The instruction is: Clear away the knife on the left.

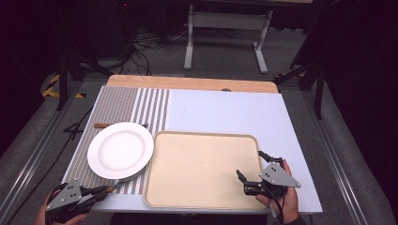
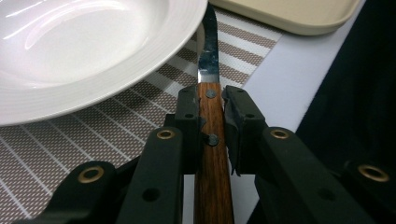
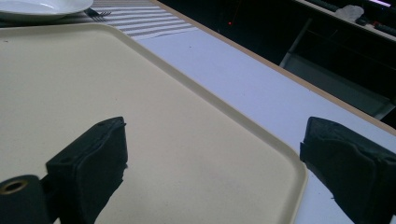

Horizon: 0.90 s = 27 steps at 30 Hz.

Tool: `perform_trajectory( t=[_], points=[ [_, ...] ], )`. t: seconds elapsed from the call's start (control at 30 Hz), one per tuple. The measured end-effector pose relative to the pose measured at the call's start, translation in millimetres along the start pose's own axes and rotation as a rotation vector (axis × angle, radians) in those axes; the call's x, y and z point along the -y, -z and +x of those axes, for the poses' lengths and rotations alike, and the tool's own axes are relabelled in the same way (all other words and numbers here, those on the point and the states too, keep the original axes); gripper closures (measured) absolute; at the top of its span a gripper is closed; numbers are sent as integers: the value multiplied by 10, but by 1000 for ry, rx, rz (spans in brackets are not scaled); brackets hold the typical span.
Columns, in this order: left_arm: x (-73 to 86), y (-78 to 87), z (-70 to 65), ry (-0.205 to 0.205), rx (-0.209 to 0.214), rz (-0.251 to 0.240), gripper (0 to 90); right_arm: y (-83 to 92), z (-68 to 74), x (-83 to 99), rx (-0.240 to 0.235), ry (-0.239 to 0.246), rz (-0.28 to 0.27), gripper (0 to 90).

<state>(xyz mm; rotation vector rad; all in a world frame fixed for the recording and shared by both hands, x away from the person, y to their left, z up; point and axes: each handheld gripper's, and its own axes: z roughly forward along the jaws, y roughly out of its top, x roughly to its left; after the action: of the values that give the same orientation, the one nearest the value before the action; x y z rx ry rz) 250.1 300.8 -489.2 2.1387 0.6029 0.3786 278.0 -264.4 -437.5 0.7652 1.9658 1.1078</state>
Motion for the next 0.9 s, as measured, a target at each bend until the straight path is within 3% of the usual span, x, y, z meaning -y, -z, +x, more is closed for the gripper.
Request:
perform_trajectory(
  t=[0.27, 0.43, 0.53, 0.7, 0.9],
  points=[
    [-14, 0, -27, -11, 26, -39, 772, 14, -6, -9, 2, 0, -2, 79],
    [-46, 16, -73, -18, -2, -69, 772, 3, 0, -11, -5, 2, -2, 79],
    [-65, 18, -72, -10, 6, -92, 772, 2, 6, -10, -6, 3, -1, 78],
    [-137, -1, -99, -10, 3, -112, 772, 14, 0, -12, -7, 0, -8, 79],
    [-335, -118, -94, -5, -19, -141, 772, 17, 3, -15, -12, -3, -13, 78]
  ],
)
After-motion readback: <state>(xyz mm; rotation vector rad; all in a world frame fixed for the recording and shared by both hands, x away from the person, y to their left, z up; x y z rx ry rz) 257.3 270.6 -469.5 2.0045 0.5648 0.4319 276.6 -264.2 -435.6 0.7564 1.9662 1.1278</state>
